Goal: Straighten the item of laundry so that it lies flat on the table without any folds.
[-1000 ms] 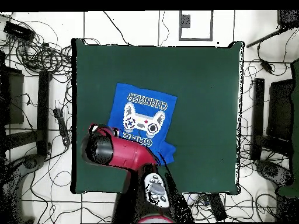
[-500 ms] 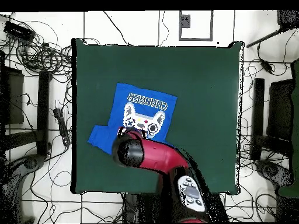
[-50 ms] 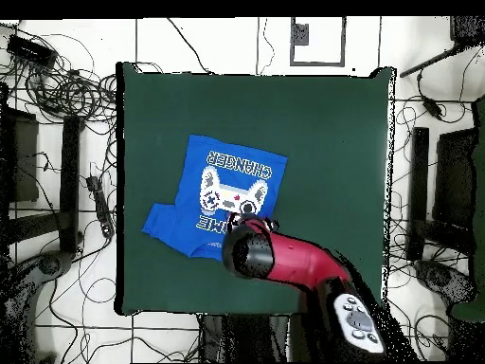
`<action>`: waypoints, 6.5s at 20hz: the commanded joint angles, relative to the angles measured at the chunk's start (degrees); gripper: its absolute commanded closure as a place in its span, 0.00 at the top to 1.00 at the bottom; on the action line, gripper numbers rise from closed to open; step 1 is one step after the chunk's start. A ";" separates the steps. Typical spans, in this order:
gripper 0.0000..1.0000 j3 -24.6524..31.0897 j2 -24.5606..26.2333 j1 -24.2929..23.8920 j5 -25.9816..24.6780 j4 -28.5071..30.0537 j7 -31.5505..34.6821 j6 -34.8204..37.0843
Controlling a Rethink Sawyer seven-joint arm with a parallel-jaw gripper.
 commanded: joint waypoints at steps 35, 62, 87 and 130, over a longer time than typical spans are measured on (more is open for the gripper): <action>1.00 7.09 17.48 -8.29 -17.52 -7.95 2.04 -1.15; 0.00 7.29 16.97 -9.64 -18.68 -8.12 2.62 0.51; 0.00 12.32 16.71 -18.49 -25.64 -15.76 -5.70 9.72; 0.00 22.50 14.92 -29.16 -33.49 -20.31 -12.80 23.58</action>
